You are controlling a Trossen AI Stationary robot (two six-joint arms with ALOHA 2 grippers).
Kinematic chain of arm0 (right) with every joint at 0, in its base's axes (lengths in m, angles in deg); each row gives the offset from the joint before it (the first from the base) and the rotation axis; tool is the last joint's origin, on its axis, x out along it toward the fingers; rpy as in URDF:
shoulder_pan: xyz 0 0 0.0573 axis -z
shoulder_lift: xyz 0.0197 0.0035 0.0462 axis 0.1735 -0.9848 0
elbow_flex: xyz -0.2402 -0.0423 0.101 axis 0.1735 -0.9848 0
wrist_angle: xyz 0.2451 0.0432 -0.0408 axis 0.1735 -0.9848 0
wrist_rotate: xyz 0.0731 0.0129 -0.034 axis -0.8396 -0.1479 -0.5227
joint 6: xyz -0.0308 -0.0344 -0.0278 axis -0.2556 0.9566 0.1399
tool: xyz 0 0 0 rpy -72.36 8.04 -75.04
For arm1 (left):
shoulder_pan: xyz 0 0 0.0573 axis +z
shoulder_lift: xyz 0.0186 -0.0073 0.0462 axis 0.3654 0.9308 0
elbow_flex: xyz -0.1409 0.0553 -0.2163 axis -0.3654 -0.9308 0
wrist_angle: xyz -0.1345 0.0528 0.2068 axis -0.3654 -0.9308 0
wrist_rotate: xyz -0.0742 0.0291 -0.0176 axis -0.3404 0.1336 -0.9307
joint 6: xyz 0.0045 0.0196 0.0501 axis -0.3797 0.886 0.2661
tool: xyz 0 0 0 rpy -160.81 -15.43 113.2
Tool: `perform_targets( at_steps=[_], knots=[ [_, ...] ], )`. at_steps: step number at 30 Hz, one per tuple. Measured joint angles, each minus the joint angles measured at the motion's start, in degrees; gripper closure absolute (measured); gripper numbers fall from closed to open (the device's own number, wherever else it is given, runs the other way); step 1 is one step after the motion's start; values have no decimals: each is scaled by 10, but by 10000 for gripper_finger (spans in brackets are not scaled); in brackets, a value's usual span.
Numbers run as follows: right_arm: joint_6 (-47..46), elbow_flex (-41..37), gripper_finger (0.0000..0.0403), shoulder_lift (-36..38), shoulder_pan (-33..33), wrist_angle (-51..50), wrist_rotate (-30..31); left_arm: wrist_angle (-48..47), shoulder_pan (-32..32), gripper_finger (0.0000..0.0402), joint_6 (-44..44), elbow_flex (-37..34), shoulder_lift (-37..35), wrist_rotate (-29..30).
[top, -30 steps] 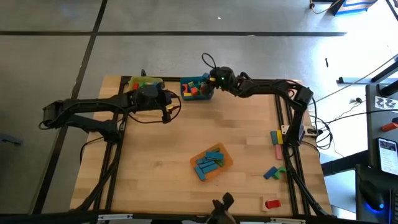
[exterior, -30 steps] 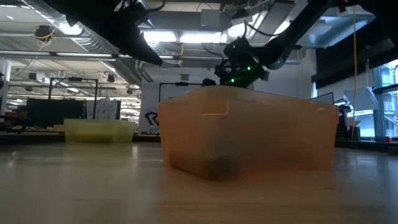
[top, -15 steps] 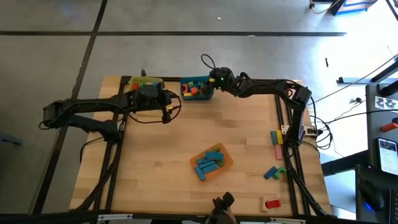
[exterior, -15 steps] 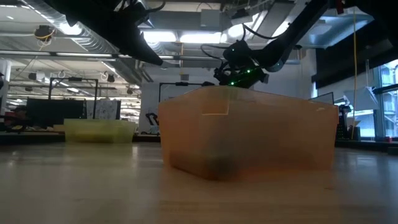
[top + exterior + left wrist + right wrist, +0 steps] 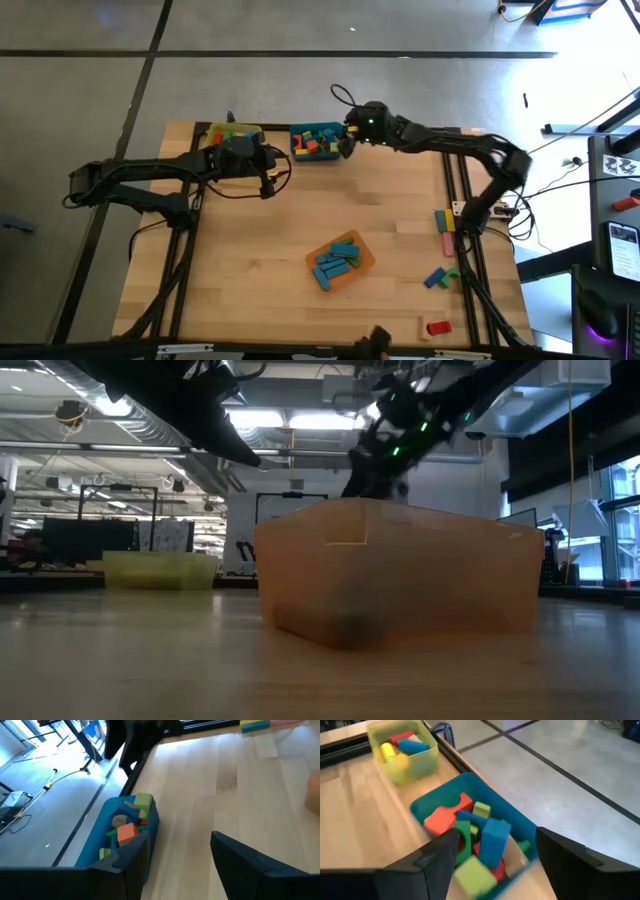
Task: Sort blocks by size
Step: Put the green arch block into the blue bin
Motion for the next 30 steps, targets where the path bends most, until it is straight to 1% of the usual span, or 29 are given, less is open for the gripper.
perform_targets(
  at_steps=[7,13,17,24,30],
  knots=[
    [1,0,137,130,-34,-175,22,0,0,205,-2,0,0,0],
    [-18,0,136,206,-82,-328,23,1,0,205,-2,0,0,0],
    [-81,0,136,226,-119,-414,32,1,0,205,-2,0,0,0],
    [-170,-1,136,221,-199,-567,28,0,0,205,-2,0,0,0],
    [-276,-19,136,221,-269,-621,24,0,0,205,-2,0,0,0]
  ],
)
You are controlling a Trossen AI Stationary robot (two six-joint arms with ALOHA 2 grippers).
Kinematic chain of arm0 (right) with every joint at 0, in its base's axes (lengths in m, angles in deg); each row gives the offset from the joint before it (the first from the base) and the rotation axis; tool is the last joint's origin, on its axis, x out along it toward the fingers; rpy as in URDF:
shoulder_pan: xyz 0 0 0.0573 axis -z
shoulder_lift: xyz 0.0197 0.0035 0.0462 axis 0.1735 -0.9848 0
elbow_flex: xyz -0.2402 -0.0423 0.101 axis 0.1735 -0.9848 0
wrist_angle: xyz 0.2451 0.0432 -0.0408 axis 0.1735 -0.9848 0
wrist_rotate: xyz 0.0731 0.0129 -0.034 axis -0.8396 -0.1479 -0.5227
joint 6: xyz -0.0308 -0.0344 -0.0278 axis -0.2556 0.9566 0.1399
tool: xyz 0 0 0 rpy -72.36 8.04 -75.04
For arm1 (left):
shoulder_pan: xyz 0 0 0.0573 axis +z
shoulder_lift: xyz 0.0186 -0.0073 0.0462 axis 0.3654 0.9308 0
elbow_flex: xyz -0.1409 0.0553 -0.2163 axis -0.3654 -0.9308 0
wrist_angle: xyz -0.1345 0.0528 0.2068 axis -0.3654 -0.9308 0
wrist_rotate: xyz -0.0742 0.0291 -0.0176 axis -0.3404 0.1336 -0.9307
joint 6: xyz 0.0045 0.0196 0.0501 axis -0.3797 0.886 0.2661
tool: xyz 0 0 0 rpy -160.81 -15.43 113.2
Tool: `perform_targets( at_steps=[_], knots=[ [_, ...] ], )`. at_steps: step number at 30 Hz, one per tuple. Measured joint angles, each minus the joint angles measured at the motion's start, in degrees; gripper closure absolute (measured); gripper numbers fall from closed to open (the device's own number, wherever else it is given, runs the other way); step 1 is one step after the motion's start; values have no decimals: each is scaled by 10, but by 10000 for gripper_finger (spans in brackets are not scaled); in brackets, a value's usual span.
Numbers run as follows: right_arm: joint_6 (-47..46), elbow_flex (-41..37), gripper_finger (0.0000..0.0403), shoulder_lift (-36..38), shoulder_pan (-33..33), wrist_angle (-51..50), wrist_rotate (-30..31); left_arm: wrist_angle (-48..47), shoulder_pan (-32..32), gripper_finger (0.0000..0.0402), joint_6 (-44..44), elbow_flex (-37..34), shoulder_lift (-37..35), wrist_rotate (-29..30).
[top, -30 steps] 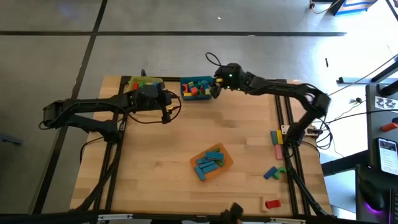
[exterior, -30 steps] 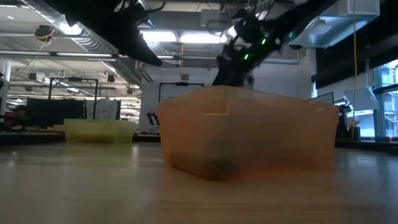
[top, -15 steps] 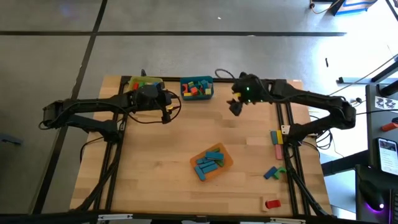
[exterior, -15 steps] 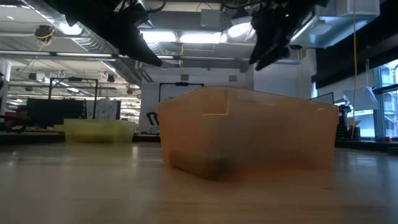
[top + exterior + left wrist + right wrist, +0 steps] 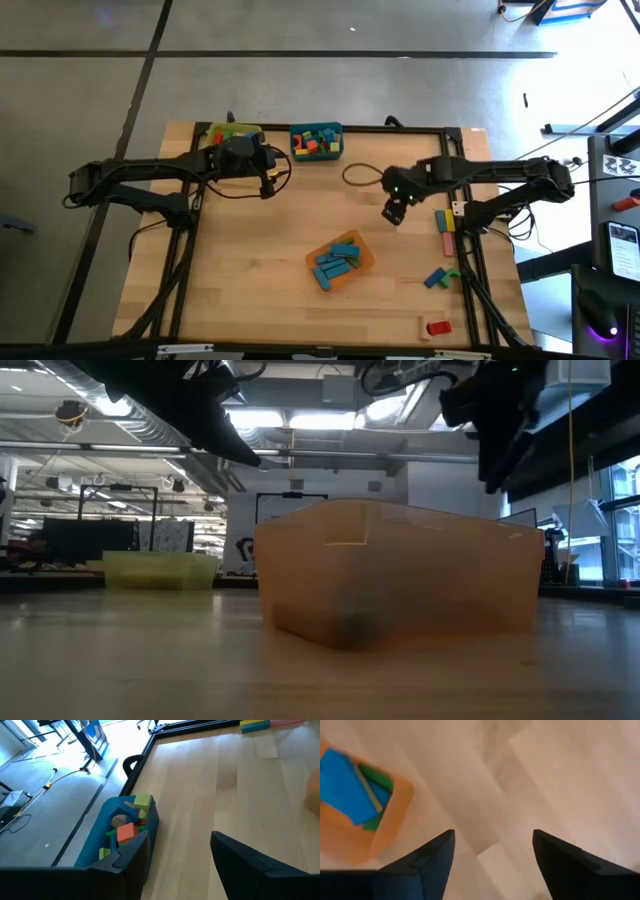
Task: Sort blocks by size
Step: Put the green arch block into the blue bin
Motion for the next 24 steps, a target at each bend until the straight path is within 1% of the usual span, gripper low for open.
perform_targets(
  at_steps=[5,12,18,24],
  knots=[
    [-79,-15,136,0,-55,-1,-26,0,0,205,0,0,0,0],
    [-176,-39,136,0,-129,1,-34,-1,0,205,-5,0,0,0],
    [-252,-66,136,0,-187,1,-76,-3,0,205,-7,0,0,0],
    [-267,-101,136,0,-255,0,-83,-5,0,205,-5,0,0,0]
  ],
)
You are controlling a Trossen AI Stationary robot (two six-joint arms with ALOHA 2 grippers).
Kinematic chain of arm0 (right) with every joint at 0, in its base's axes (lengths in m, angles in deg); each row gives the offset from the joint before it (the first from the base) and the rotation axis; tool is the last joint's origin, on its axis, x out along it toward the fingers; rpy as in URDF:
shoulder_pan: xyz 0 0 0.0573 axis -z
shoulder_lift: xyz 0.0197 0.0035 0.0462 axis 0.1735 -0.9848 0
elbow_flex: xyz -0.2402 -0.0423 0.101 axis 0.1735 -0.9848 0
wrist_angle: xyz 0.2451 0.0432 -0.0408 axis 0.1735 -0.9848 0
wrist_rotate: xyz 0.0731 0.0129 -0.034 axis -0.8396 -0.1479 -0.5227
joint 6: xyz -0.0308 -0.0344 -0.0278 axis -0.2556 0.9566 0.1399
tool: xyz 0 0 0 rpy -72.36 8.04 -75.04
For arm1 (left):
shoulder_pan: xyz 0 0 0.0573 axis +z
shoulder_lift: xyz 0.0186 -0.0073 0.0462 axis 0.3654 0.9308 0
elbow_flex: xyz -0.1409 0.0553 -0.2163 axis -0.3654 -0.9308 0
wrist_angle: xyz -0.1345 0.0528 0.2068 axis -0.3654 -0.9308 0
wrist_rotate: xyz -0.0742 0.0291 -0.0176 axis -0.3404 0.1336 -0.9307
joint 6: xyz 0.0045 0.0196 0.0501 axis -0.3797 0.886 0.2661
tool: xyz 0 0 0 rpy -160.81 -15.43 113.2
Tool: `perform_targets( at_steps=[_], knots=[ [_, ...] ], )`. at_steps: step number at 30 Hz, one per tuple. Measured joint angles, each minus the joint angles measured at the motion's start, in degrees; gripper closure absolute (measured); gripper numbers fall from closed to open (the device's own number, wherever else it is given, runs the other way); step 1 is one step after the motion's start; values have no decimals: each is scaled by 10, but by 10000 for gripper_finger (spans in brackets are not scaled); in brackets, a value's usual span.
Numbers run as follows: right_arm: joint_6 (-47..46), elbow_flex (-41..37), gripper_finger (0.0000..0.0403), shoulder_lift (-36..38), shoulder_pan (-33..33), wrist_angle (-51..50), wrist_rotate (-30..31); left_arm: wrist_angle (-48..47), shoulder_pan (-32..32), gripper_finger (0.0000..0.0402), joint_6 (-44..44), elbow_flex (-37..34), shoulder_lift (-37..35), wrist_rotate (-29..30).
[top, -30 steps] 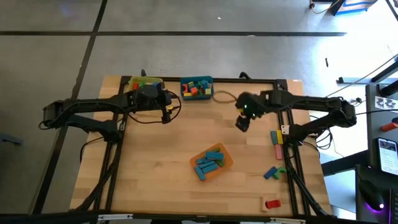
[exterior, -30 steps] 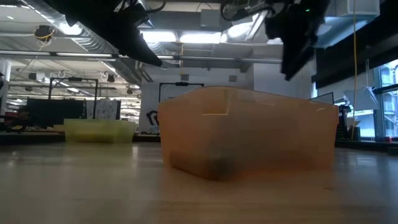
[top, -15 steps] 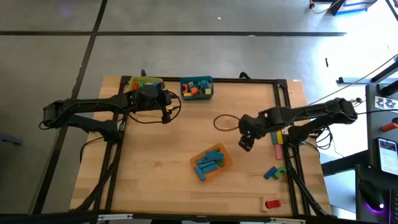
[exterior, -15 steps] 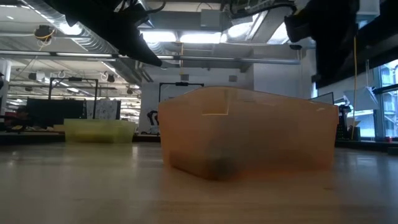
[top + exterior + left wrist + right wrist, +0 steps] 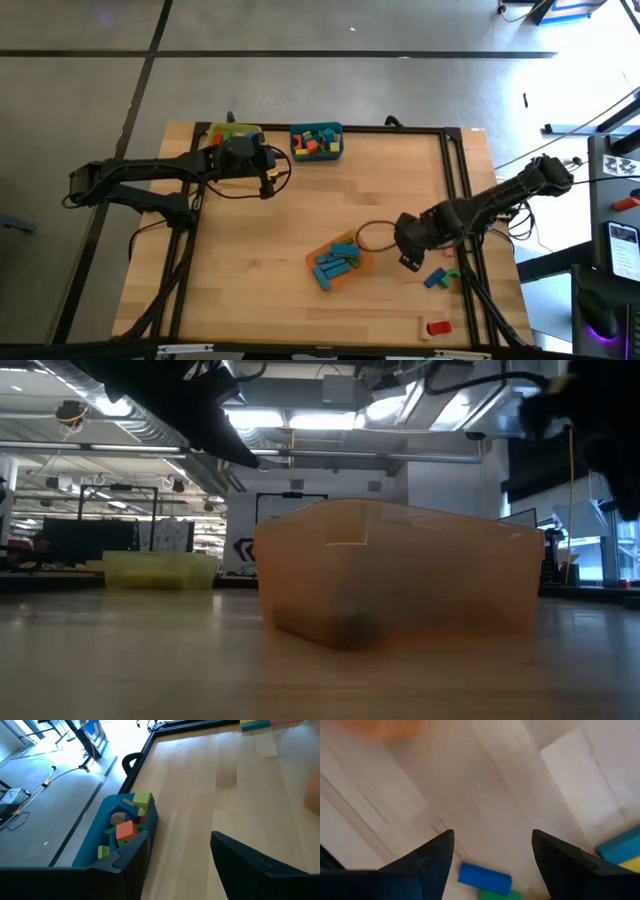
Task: Sort blocks by size
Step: Put the green arch block into the blue bin
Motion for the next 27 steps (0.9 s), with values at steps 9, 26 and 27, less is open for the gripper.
perform_targets(
  at_steps=[9,26,27],
  knots=[
    [29,-49,136,0,-96,-2,0,-11,0,205,0,0,0,0],
    [29,-67,136,0,-262,-56,-12,-10,0,205,-2,0,0,0],
    [29,-67,136,0,-268,-56,-13,-10,0,205,-2,0,0,0]
  ],
)
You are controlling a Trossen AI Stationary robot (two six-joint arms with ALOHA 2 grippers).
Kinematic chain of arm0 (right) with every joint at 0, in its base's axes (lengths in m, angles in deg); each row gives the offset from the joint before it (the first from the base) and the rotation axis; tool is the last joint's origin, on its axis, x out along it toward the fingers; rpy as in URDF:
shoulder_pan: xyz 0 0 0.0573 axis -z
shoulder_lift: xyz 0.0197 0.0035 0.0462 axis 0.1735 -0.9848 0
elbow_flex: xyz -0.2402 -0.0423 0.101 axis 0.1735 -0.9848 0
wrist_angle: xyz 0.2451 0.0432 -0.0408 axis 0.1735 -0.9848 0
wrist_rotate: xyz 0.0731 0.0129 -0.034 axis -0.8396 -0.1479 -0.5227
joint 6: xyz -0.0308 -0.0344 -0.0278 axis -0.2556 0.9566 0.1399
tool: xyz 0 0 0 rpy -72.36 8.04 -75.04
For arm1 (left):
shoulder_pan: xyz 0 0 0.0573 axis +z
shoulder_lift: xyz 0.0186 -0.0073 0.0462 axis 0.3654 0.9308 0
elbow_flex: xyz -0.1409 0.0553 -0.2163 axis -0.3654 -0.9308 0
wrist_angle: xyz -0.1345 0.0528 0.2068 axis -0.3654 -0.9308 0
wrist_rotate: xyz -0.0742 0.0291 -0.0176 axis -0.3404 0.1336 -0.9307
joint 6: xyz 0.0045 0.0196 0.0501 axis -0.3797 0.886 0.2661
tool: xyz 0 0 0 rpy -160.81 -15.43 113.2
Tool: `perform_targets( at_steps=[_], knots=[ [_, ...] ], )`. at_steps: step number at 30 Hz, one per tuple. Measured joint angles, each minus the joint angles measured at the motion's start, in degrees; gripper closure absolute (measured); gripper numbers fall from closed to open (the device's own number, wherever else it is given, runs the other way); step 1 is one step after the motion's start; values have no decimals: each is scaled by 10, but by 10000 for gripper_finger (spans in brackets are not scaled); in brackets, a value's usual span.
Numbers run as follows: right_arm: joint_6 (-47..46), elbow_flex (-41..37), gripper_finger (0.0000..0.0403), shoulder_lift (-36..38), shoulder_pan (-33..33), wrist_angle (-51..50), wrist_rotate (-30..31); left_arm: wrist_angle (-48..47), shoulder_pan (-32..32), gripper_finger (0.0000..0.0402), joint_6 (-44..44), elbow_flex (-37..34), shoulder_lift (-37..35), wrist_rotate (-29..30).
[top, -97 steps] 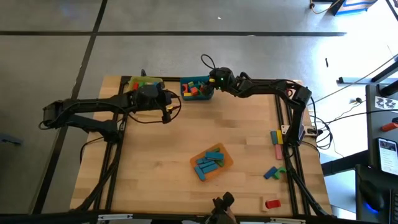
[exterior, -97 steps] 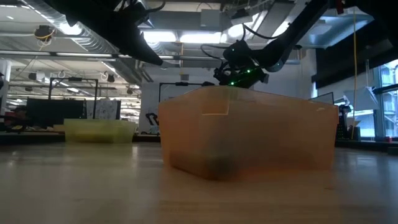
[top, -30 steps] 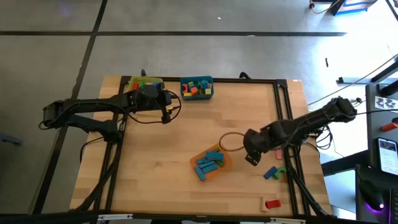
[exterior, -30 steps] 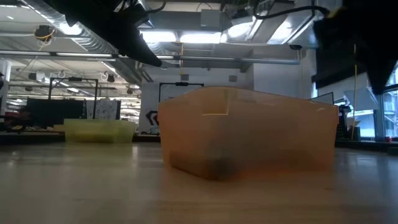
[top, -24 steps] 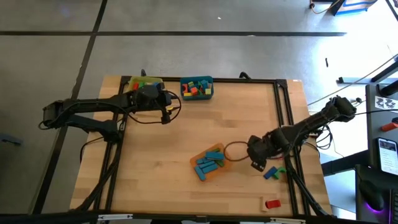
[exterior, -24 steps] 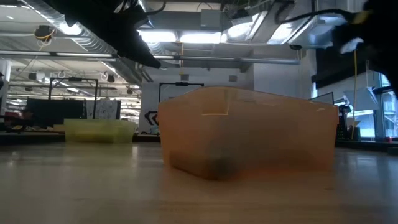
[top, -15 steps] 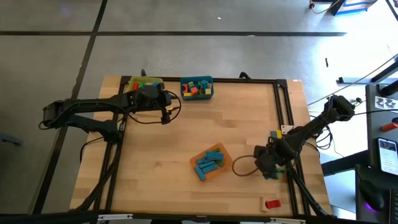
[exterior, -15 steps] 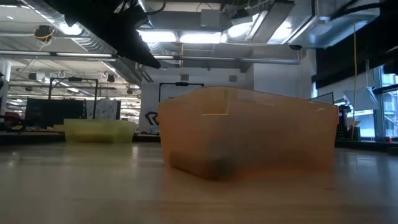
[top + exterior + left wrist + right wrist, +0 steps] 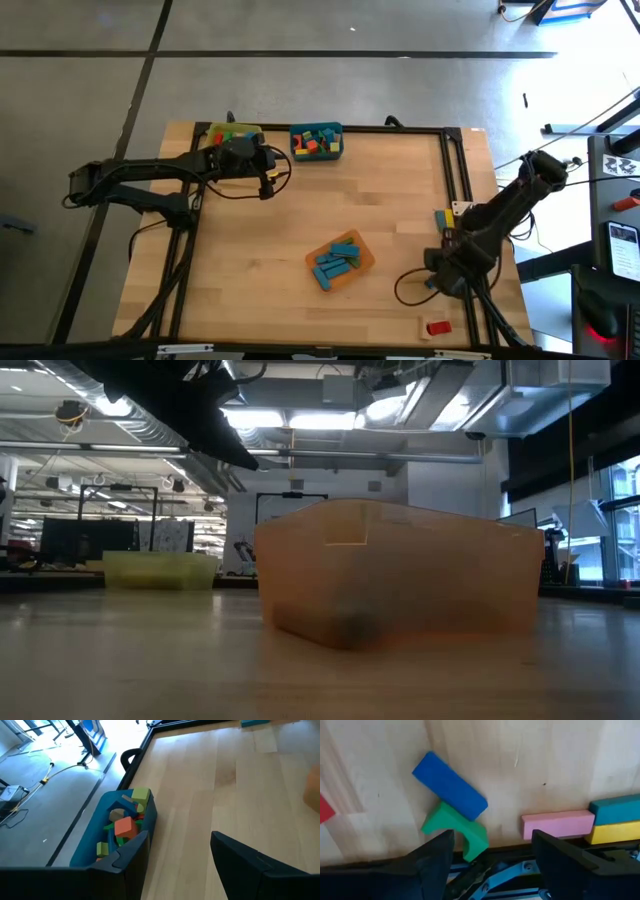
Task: Sort blocks by size
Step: Put the green arch block into the blue bin
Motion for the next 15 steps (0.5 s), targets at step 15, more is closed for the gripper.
perform_targets(
  at_steps=[15],
  knots=[
    [23,0,136,-41,-76,1,-21,0,0,205,2,0,0,0]
  ],
)
